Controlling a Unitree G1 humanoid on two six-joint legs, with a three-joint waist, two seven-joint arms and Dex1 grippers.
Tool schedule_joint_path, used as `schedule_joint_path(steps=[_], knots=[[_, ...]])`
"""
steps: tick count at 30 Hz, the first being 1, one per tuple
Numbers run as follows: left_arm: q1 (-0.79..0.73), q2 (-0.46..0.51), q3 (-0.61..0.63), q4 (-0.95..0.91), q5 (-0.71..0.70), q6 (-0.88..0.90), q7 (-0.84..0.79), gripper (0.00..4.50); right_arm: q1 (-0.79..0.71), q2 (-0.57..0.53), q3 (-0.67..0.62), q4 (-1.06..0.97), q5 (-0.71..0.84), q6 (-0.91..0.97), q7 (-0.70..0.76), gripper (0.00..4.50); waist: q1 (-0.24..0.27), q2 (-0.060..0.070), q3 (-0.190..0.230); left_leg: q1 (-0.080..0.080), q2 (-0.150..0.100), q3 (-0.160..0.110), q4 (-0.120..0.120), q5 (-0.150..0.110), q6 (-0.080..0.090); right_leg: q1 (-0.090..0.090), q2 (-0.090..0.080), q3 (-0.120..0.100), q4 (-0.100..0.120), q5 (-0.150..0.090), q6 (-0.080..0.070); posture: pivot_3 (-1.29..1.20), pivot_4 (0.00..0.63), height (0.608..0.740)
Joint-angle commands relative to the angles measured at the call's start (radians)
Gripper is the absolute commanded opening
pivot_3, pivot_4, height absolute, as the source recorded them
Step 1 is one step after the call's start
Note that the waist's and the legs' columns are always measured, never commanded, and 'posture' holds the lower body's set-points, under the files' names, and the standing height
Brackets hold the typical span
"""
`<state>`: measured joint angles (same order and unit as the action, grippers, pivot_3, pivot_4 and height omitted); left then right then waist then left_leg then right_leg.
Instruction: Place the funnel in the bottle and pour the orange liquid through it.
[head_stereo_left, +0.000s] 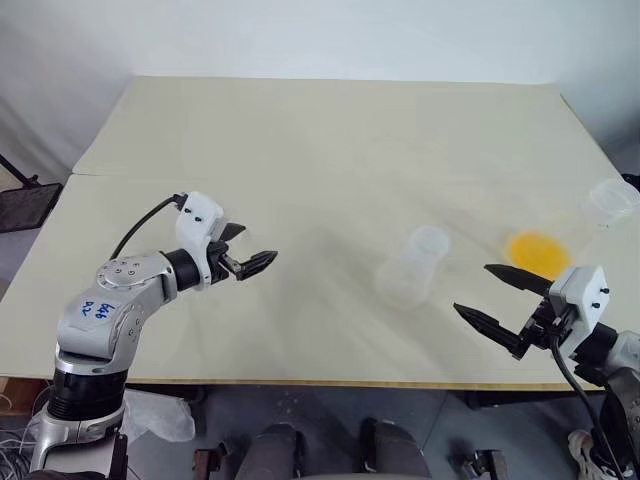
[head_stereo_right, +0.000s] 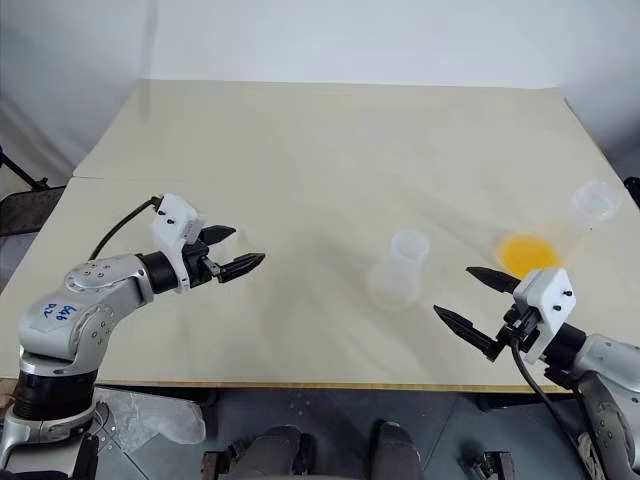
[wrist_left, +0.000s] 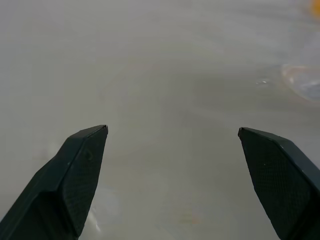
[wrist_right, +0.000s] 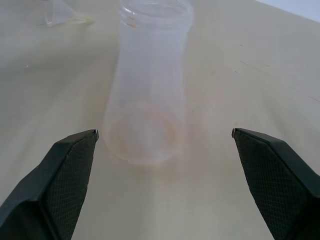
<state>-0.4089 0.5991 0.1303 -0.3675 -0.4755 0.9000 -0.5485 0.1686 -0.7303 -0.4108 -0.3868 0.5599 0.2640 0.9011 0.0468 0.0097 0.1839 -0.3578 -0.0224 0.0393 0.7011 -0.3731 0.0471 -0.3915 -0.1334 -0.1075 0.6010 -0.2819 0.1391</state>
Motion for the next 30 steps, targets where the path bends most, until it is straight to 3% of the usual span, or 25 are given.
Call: schedule_joint_path(steps=[1,6,15,30], knots=[[0.024,-0.003,0.035,-0.066,-0.009,-0.083,-0.011,4.44,-0.011,-0.018,-0.027,-0.025,0.016,0.000,0.004,4.50,-0.002,0.000,0.000,0.000,0.000,0.000,0.000,0.000,0.000,0.000,0.000,0.000,0.000,0.000,0.000,0.00,0.150,0.740],[-0.007,-0.029,0.041,-0.050,-0.010,-0.111,0.019,4.44,-0.044,-0.023,-0.005,-0.003,0.009,0.001,0.013,4.50,-0.002,0.000,0.000,0.000,0.000,0.000,0.000,0.000,0.000,0.000,0.000,0.000,0.000,0.000,0.000,0.00,0.150,0.740],[0.078,0.039,-0.074,-0.125,0.095,-0.035,0.096,4.44,-0.062,-0.020,0.002,0.014,0.001,-0.005,0.024,4.50,-0.003,0.000,0.000,0.001,0.000,0.001,-0.001,0.000,0.000,0.000,0.000,0.000,0.000,0.000,0.000,0.00,0.150,0.740],[0.081,0.035,0.018,-0.137,0.089,0.172,0.216,4.44,-0.097,-0.040,0.011,0.053,-0.004,-0.002,0.063,4.50,-0.002,0.000,0.000,0.001,0.000,0.000,-0.001,0.000,0.000,0.000,0.000,0.000,0.000,0.000,0.000,0.00,0.150,0.740]])
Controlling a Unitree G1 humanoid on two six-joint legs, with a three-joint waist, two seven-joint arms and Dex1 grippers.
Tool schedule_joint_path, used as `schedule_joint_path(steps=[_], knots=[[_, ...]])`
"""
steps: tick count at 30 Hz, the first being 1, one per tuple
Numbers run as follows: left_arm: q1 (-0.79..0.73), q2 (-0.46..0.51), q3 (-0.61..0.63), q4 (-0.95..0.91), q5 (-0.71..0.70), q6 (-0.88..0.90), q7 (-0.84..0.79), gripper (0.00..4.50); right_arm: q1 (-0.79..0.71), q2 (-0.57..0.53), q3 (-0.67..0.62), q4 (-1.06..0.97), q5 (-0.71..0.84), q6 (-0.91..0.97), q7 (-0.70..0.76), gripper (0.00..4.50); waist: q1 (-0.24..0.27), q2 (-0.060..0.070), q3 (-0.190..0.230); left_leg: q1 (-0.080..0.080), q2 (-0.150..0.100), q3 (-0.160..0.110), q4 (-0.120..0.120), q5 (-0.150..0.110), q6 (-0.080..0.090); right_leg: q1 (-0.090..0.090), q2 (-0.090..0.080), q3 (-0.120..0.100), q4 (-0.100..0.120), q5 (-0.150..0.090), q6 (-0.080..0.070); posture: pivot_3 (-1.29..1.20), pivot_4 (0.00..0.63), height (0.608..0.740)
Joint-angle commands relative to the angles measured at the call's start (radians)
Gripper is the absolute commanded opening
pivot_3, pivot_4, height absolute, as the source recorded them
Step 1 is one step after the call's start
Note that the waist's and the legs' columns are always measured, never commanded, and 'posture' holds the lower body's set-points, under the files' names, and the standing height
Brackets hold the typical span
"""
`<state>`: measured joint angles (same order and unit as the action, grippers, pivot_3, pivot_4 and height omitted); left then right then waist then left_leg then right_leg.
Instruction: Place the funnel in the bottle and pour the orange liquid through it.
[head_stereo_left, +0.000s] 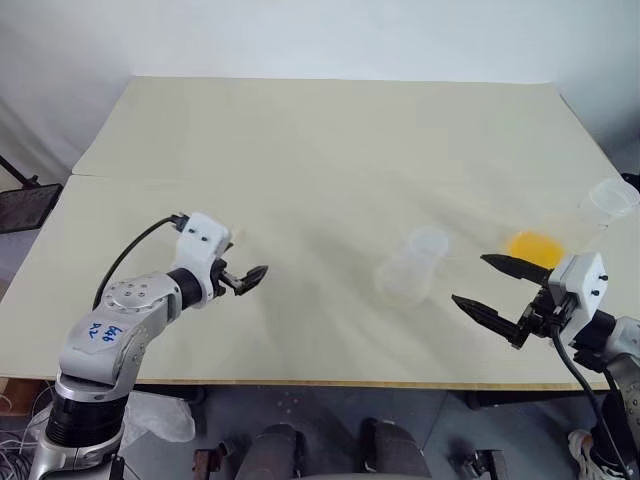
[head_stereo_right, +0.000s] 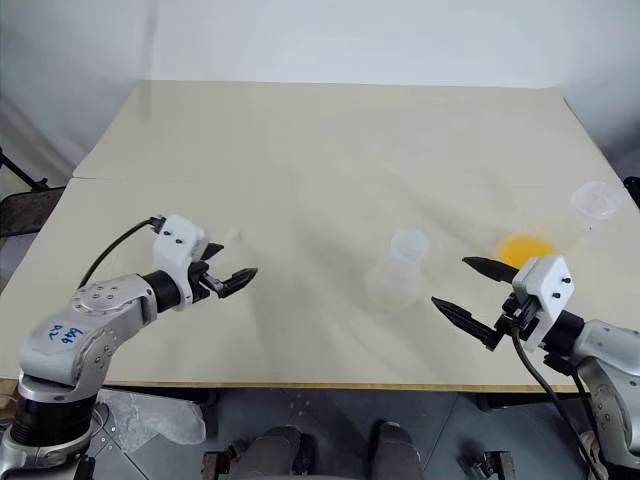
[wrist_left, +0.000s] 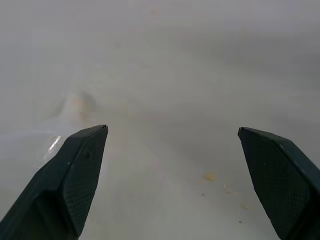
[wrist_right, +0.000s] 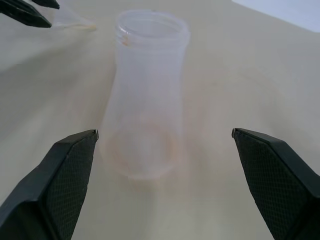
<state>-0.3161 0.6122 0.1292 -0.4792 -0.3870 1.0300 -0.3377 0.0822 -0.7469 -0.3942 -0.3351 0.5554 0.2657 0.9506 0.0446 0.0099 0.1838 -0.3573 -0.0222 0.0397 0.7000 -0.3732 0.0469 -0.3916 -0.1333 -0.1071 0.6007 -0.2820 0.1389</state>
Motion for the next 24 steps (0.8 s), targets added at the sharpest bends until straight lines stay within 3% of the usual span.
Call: schedule_joint_path(steps=[1,24], knots=[[-0.011,0.023,0.019,-0.027,0.002,0.043,0.005,4.44,-0.013,-0.026,-0.007,0.003,0.002,-0.003,0.015,4.50,0.000,0.000,0.000,0.000,0.000,0.000,0.000,0.000,0.000,0.000,0.000,0.000,0.000,0.000,0.000,0.00,0.150,0.740],[-0.074,0.010,0.140,0.022,0.028,0.079,0.093,4.44,-0.052,-0.047,0.010,0.046,-0.006,-0.010,0.041,4.50,0.000,0.000,0.000,0.000,0.000,0.000,0.000,0.000,0.000,0.000,0.000,0.000,0.000,0.000,0.000,0.00,0.150,0.740]])
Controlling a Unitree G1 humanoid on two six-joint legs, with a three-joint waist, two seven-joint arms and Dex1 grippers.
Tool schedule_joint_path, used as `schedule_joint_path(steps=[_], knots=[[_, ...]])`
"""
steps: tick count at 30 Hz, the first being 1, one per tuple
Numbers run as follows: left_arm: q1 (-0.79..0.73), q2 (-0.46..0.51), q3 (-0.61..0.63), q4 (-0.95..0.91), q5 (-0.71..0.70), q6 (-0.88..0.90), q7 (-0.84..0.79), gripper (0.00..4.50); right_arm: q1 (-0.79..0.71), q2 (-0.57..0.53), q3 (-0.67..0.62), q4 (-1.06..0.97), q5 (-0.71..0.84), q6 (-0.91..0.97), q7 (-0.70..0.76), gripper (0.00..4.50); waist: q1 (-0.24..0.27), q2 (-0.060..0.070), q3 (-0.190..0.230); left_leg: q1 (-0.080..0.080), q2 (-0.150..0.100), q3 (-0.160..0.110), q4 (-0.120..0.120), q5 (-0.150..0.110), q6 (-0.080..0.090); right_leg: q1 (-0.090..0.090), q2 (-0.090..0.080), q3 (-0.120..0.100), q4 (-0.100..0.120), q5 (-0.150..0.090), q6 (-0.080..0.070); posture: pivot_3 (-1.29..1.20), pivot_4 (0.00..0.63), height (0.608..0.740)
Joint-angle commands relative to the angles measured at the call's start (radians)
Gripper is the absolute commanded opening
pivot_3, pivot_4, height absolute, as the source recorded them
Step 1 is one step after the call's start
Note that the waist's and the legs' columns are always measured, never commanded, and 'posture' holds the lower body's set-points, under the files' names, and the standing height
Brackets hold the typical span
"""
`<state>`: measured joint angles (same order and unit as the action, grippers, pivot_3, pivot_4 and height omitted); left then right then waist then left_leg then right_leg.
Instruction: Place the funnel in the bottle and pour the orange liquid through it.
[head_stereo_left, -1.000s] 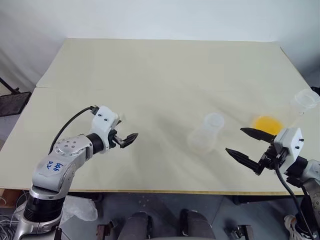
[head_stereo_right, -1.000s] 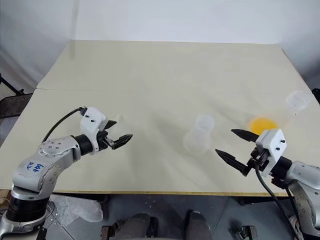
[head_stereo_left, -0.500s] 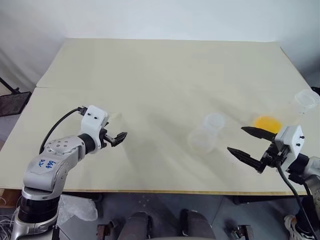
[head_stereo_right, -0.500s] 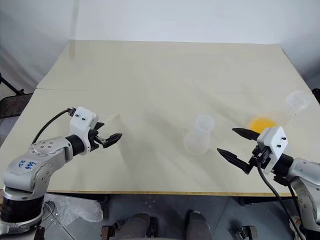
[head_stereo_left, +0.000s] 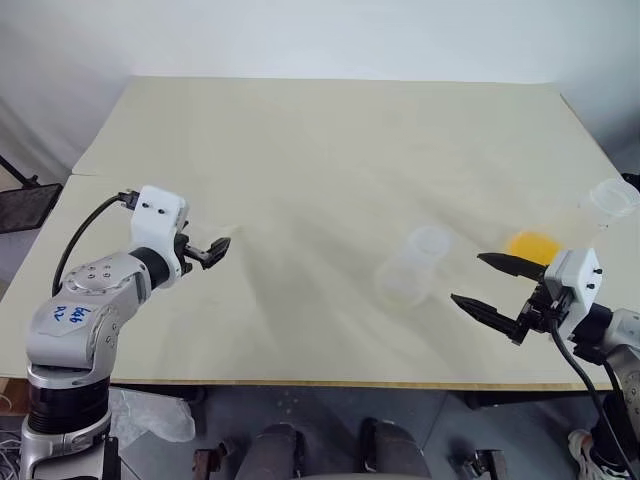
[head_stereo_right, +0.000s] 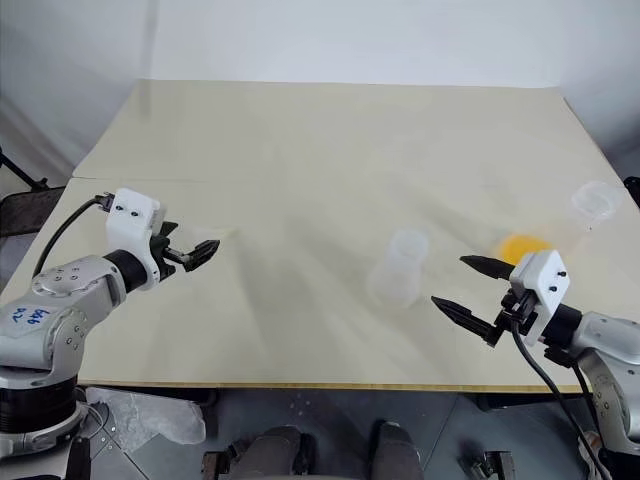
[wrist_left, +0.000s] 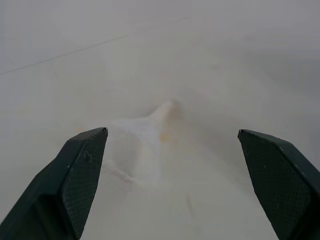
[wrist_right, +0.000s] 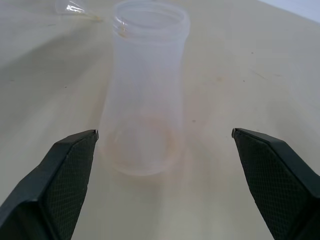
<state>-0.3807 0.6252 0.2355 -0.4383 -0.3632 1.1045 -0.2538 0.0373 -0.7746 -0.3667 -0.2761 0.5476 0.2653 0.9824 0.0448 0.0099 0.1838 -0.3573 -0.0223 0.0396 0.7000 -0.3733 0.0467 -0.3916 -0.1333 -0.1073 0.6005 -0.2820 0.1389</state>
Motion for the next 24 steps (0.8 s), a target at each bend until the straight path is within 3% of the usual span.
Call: schedule_joint_path(steps=[1,6,24], knots=[[-0.012,0.003,0.035,-0.012,0.009,0.020,0.016,4.44,-0.008,-0.021,-0.018,-0.011,0.002,-0.010,0.011,4.50,0.000,0.000,0.000,0.000,0.000,0.000,0.000,0.000,0.000,0.000,0.000,0.000,0.000,0.000,0.000,0.00,0.150,0.740],[-0.013,0.040,-0.001,0.016,0.016,0.089,0.006,4.44,-0.016,-0.025,-0.016,-0.006,0.000,-0.008,0.013,4.50,-0.001,0.000,0.000,0.000,0.000,0.000,0.000,0.000,0.000,0.000,0.000,0.000,0.000,0.000,0.000,0.00,0.150,0.740],[-0.094,0.022,-0.113,0.202,0.071,-0.063,-0.051,4.44,0.031,-0.014,-0.033,-0.075,0.008,0.015,-0.031,4.50,0.003,0.000,0.000,0.000,0.000,0.000,0.000,0.000,0.000,0.000,0.000,0.000,0.000,0.000,0.000,0.00,0.150,0.740]])
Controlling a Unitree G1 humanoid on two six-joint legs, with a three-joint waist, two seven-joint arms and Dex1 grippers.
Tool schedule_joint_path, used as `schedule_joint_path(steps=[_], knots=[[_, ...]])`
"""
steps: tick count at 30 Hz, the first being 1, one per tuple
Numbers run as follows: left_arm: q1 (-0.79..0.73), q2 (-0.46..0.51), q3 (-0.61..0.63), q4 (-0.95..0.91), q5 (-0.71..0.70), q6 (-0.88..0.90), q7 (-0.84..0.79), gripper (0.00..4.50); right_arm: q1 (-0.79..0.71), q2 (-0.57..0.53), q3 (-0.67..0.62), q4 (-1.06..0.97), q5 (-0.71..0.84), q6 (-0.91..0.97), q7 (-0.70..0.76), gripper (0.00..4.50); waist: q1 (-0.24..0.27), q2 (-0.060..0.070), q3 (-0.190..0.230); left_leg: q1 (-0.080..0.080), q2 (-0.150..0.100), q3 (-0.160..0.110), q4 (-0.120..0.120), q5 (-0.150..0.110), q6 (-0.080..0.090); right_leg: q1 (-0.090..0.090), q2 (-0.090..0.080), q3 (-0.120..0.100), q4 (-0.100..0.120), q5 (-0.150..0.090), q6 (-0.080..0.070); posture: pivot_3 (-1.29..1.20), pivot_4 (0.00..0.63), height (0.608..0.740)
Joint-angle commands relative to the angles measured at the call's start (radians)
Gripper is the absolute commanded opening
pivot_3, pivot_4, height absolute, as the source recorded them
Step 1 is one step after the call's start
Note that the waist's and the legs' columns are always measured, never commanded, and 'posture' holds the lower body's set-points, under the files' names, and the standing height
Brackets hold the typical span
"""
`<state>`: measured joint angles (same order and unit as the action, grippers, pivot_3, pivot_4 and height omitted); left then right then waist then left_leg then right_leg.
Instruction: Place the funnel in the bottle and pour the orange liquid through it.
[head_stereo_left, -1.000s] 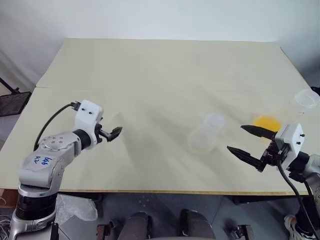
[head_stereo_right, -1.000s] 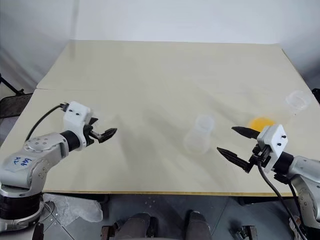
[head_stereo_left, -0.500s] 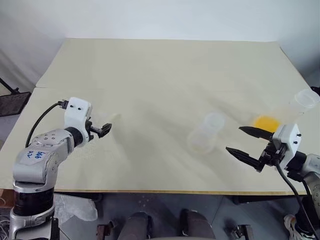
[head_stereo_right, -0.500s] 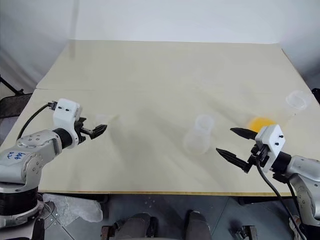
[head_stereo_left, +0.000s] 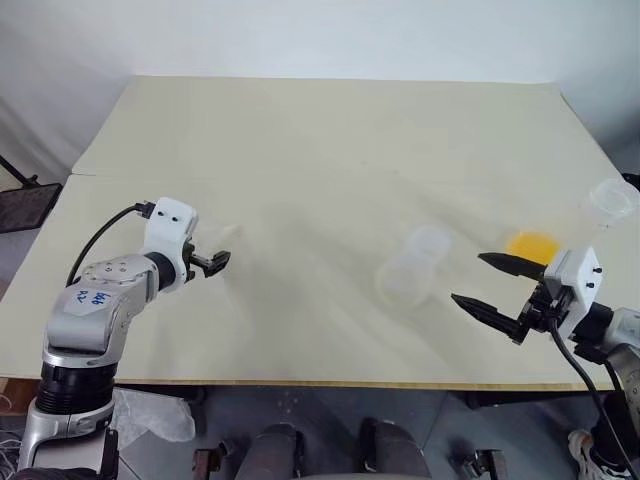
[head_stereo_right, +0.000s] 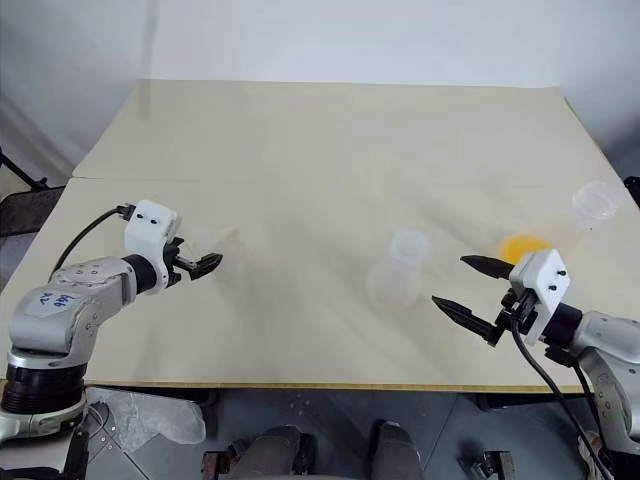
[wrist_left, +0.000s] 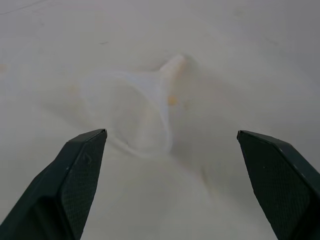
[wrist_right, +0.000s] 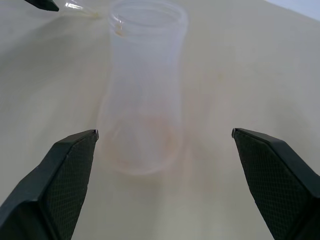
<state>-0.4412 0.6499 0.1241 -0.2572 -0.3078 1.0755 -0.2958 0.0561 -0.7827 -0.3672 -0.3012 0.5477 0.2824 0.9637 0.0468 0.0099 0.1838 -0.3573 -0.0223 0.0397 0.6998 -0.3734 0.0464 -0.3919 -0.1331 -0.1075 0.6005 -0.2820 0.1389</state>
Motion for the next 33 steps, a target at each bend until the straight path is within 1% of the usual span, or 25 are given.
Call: schedule_joint_path(steps=[1,10,15,17,21,22,23,25,27,33], knots=[[-0.042,-0.005,-0.006,0.039,0.017,-0.036,-0.011,4.44,0.018,-0.005,-0.035,-0.055,0.008,-0.002,-0.015,4.50,0.001,0.000,0.000,0.000,0.000,0.000,0.000,0.000,0.000,0.000,0.000,0.000,0.000,0.000,0.000,0.00,0.150,0.740],[-0.123,-0.018,-0.060,0.179,0.027,-0.101,-0.068,4.44,0.037,-0.002,-0.050,-0.072,0.013,-0.003,-0.044,4.50,0.001,0.000,0.000,0.000,0.000,0.000,0.000,0.000,0.000,0.000,0.000,0.000,0.000,0.000,0.000,0.00,0.150,0.740],[-0.145,-0.021,-0.083,0.210,0.032,-0.098,-0.098,4.44,0.064,0.004,-0.072,-0.101,0.017,0.001,-0.070,4.50,0.001,0.000,0.000,0.000,0.000,0.001,0.000,0.000,0.000,0.000,0.000,0.000,0.000,0.000,0.000,0.00,0.150,0.740],[-0.150,-0.029,-0.078,0.219,0.033,-0.100,-0.094,4.44,0.078,0.007,-0.081,-0.114,0.019,0.002,-0.076,4.50,0.001,0.000,0.000,0.000,0.000,0.001,0.000,0.000,0.000,0.000,0.000,-0.001,0.000,0.000,0.000,0.00,0.150,0.740],[-0.144,-0.066,-0.030,0.202,0.027,-0.095,-0.055,4.44,0.098,0.009,-0.090,-0.131,0.023,0.005,-0.088,4.50,0.001,0.000,0.000,0.000,0.000,0.001,0.000,0.000,0.000,0.000,0.000,0.000,0.000,0.000,0.000,0.00,0.150,0.740],[-0.141,-0.069,-0.025,0.196,0.024,-0.086,-0.055,4.04,0.101,0.009,-0.091,-0.133,0.024,0.005,-0.089,4.50,0.001,0.000,0.000,0.000,0.000,0.001,0.000,0.000,0.000,0.000,0.000,0.000,0.000,0.000,0.000,0.00,0.150,0.740],[-0.139,-0.071,-0.023,0.192,0.023,-0.080,-0.055,3.83,0.103,0.009,-0.091,-0.134,0.024,0.005,-0.090,4.50,0.001,0.000,0.000,0.000,0.000,0.001,0.000,0.000,0.000,0.000,0.000,0.000,0.000,0.000,0.000,0.00,0.150,0.740],[-0.135,-0.069,-0.027,0.184,0.025,-0.062,-0.058,3.23,0.102,0.007,-0.091,-0.132,0.025,0.004,-0.090,4.50,0.001,0.000,0.000,0.000,0.000,0.001,0.000,0.000,0.000,0.000,0.000,0.000,0.000,0.000,0.000,0.00,0.150,0.740],[-0.133,-0.071,-0.024,0.178,0.028,-0.048,-0.052,2.52,0.093,0.004,-0.087,-0.123,0.025,0.003,-0.090,4.50,0.001,0.000,0.000,0.000,0.000,0.001,0.000,0.000,0.000,0.000,0.000,0.000,0.000,0.000,0.000,0.00,0.150,0.740],[-0.131,-0.066,-0.023,0.164,0.022,-0.042,-0.065,0.64,0.074,0.002,-0.080,-0.108,0.018,-0.001,-0.084,4.50,0.002,0.000,0.000,0.000,0.000,0.000,0.000,0.000,0.000,0.000,0.000,0.000,0.000,0.000,0.000,0.00,0.150,0.740]])
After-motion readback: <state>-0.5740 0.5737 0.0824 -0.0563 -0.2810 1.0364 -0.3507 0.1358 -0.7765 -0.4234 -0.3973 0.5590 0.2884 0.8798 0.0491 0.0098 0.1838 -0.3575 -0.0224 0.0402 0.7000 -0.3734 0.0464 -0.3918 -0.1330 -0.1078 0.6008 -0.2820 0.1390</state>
